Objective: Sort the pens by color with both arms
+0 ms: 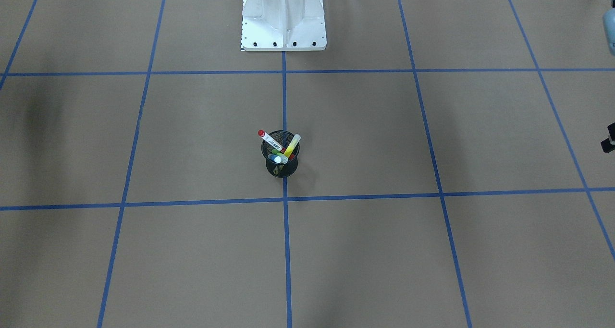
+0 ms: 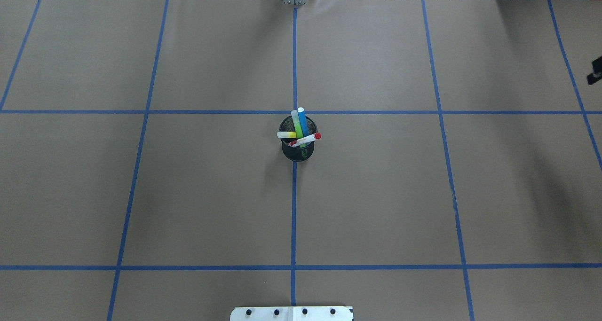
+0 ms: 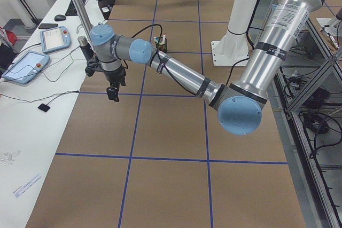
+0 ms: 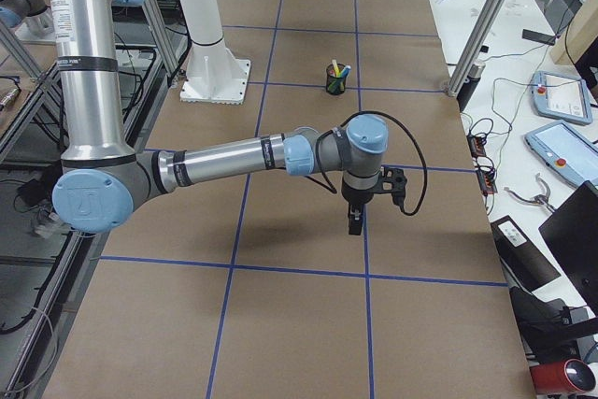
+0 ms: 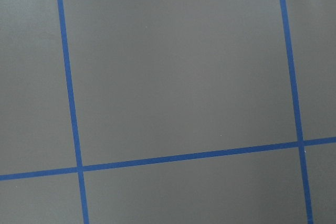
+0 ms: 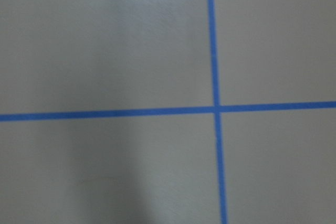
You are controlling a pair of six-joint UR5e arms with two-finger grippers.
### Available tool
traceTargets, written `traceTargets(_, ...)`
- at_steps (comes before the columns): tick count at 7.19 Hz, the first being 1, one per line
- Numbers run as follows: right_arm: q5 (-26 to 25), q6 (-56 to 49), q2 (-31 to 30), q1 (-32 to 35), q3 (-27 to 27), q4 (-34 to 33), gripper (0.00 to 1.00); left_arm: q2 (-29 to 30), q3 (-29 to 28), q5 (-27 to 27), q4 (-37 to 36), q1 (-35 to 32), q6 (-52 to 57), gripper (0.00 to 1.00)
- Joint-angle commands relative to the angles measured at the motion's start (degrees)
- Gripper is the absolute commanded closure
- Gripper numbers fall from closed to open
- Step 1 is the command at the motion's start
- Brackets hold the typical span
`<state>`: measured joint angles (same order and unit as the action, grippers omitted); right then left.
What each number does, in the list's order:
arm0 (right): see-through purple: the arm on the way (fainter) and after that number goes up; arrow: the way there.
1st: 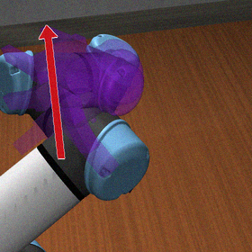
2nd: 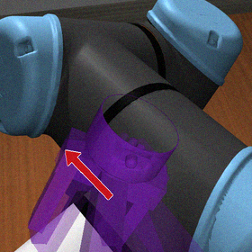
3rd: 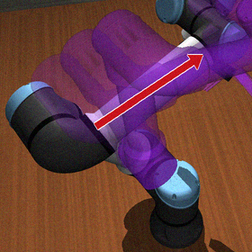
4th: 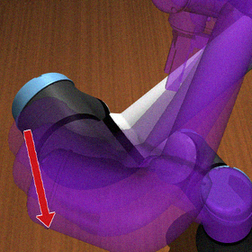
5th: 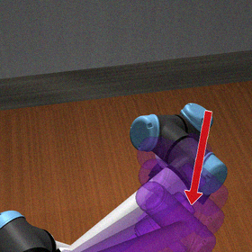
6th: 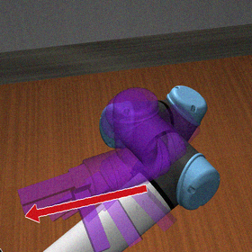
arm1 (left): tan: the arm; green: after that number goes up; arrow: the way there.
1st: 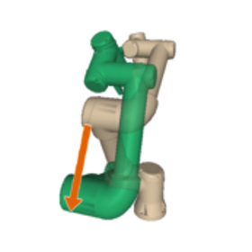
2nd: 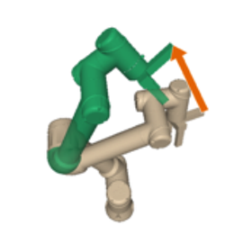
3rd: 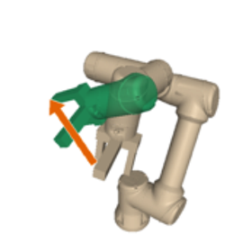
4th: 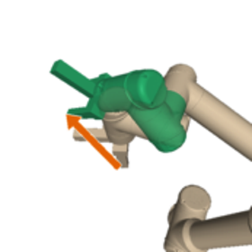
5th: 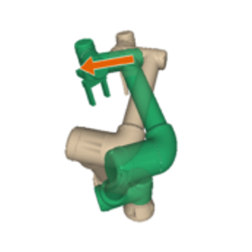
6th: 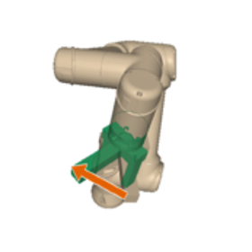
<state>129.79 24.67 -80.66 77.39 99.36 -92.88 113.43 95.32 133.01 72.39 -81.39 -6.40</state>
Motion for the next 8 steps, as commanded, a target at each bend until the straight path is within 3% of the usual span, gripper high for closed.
traceTargets(1, 0.5, 11.8, 8.2, -5.5, -0.3, -0.2, 0.00, 0.0, 0.0, 0.1, 0.0, 0.0, 0.1, 0.00)
traceTargets(5, -0.8, 42.5, 30.4, -16.3, -3.0, -5.5, 0.00, 0.1, 0.0, 0.2, 0.0, 0.4, -0.4, 0.00)
traceTargets(6, -2.4, 49.1, 35.7, -20.0, -5.7, -10.5, 0.00, 0.2, -0.1, 0.3, -0.1, 1.0, -0.7, 0.00)
traceTargets(8, -4.7, 50.2, 43.4, -24.0, -9.9, -24.2, 0.00, 1.8, -0.1, 0.4, 0.3, 3.4, -5.6, 0.00)
